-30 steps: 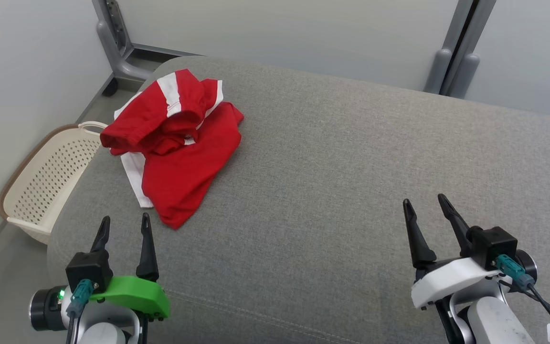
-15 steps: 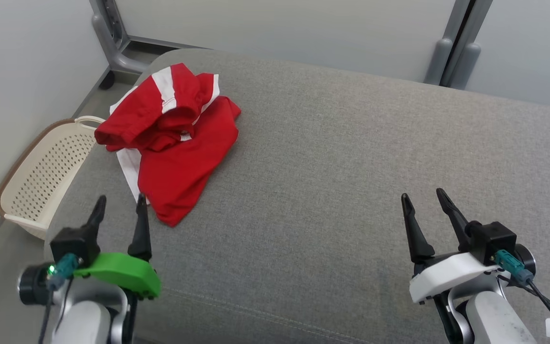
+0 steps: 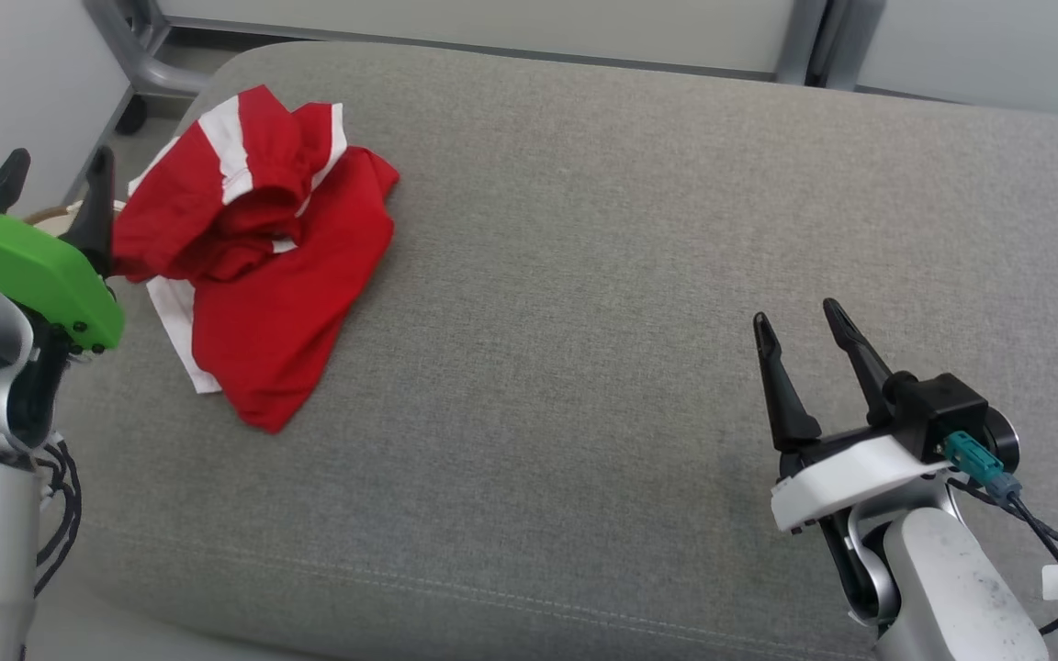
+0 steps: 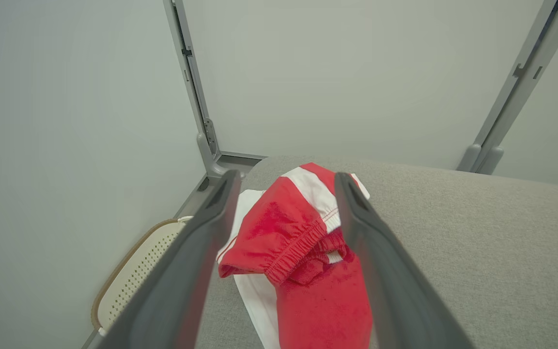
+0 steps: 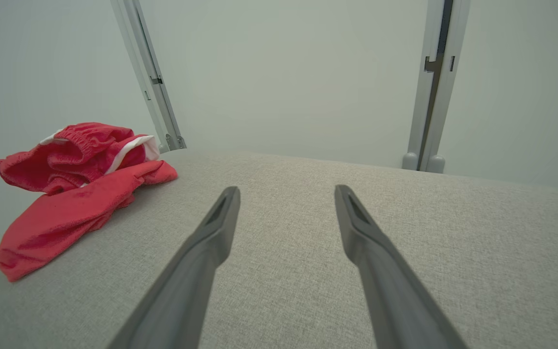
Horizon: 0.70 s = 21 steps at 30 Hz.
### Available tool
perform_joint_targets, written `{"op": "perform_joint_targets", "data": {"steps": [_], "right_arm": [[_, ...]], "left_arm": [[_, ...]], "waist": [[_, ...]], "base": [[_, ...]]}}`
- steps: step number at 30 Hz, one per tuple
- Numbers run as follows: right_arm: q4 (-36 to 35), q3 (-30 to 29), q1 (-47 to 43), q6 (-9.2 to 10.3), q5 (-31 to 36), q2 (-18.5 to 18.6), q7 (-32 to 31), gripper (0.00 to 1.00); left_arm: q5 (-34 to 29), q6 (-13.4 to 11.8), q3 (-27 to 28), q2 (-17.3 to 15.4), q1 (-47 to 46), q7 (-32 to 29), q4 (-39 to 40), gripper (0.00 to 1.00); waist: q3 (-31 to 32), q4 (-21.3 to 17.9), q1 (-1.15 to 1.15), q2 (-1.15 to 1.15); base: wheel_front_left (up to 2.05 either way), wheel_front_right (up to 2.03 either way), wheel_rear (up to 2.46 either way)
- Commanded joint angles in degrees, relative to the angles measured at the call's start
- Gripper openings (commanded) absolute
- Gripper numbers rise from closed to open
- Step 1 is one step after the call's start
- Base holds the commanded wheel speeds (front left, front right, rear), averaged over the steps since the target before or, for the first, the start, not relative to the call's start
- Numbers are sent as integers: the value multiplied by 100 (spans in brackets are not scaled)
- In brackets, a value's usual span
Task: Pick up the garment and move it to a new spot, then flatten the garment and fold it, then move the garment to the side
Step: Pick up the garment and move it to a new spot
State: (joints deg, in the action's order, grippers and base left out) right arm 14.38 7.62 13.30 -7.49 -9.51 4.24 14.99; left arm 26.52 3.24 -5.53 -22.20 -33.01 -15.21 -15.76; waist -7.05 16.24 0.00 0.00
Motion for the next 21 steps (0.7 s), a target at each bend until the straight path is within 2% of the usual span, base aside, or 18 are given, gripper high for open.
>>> {"op": "perform_joint_targets", "data": {"steps": [1, 7, 14, 21], "right_arm": [[-32, 7, 86, 0, 35, 13, 21, 100], [-67, 102, 350, 0, 51, 60, 21, 100], [-107, 157, 559, 0, 73, 123, 21, 100], [-145, 168, 678, 0, 99, 172, 21, 100]], "left_arm": [[162, 62, 34, -13, -177, -149, -159, 100], [634, 254, 152, -286, -810, -797, -1254, 100], [973, 315, 410, -611, -1151, -1042, -2420, 100], [1402, 387, 516, -689, -1277, -1205, -3030, 100]], "waist": [[-292, -281, 0, 0], [-726, -625, 0, 0], [-1156, -929, 0, 0], [-1449, -1042, 0, 0]], "base": [[0, 0, 0], [0, 0, 0], [0, 0, 0], [0, 0, 0]]}}
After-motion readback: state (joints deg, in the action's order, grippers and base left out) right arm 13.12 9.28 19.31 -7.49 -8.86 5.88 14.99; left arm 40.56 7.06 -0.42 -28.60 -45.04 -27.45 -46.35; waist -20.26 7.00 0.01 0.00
